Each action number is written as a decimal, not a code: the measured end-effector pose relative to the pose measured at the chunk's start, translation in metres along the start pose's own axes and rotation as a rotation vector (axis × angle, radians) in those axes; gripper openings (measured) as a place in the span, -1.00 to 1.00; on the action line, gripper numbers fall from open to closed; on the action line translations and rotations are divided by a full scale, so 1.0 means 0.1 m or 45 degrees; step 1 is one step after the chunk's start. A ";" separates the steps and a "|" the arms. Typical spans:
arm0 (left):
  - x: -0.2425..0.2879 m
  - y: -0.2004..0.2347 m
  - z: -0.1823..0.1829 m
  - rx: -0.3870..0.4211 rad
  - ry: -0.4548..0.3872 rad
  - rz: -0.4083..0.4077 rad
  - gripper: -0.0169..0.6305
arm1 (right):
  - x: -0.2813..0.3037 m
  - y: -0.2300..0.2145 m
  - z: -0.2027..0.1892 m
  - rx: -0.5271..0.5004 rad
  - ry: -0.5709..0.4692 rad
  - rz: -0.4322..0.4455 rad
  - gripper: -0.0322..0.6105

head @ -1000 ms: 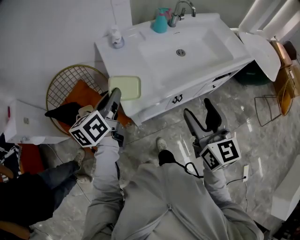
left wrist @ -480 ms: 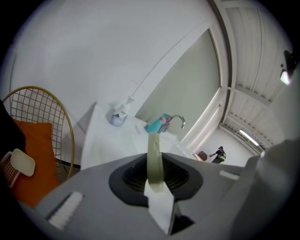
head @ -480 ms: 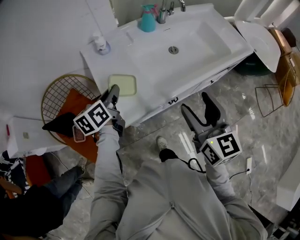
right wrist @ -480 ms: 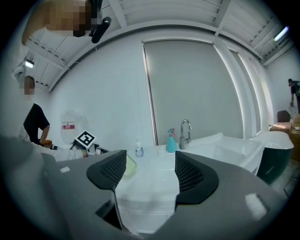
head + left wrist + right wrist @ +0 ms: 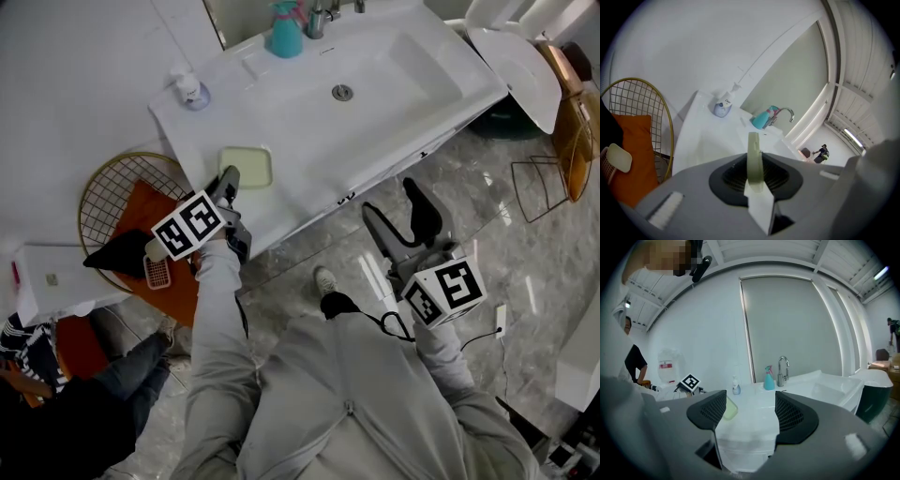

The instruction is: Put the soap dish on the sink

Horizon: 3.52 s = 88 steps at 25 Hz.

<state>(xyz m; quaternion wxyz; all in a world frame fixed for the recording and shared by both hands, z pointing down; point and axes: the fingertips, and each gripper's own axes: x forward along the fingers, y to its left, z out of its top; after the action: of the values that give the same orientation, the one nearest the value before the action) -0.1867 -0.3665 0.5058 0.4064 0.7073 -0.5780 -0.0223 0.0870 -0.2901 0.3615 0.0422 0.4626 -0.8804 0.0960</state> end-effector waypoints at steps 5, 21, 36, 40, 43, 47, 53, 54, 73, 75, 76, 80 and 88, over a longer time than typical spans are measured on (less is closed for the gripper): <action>0.11 0.13 -0.08 -0.010 0.055 0.047 -0.57 | 0.03 -0.02 -0.02 0.002 0.007 -0.005 0.08; 0.12 0.21 -0.04 0.127 0.049 0.115 -0.42 | 0.05 0.00 -0.02 0.006 0.004 0.010 0.08; -0.05 0.17 0.08 0.275 -0.011 0.166 -0.26 | 0.05 0.06 0.00 0.001 -0.006 0.031 0.08; -0.22 0.04 0.20 0.315 -0.070 0.142 -0.23 | 0.05 0.13 0.02 -0.006 -0.012 0.042 0.08; -0.41 -0.09 0.29 0.354 -0.128 0.117 -0.22 | 0.06 0.18 0.04 -0.013 -0.019 0.048 0.08; -0.70 -0.23 0.39 0.372 -0.209 0.088 -0.22 | 0.07 0.27 0.07 -0.023 -0.031 0.057 0.08; -1.09 -0.37 0.45 0.417 -0.295 0.077 -0.22 | 0.07 0.40 0.11 -0.035 -0.045 0.073 0.08; -1.15 -0.40 0.45 0.427 -0.308 0.078 -0.22 | 0.07 0.42 0.12 -0.036 -0.047 0.074 0.08; -2.05 -0.71 0.24 0.606 -0.456 0.115 -0.22 | 0.04 0.82 0.16 -0.087 -0.096 0.100 0.08; -2.10 -0.71 0.19 0.598 -0.458 0.121 -0.22 | 0.04 0.84 0.16 -0.093 -0.102 0.099 0.08; -2.12 -0.71 0.18 0.596 -0.461 0.123 -0.22 | 0.03 0.85 0.16 -0.096 -0.103 0.098 0.08; -2.17 -0.72 0.17 0.617 -0.472 0.126 -0.22 | 0.02 0.88 0.16 -0.108 -0.102 0.091 0.08; -2.25 -0.77 0.19 0.640 -0.493 0.132 -0.22 | -0.01 0.92 0.17 -0.125 -0.103 0.084 0.08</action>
<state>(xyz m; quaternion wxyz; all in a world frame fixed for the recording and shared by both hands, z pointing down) -0.2090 -0.1891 0.3480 0.1020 0.7378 -0.6672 0.0075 0.0122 -0.2425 0.3328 0.0262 0.4342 -0.8997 0.0351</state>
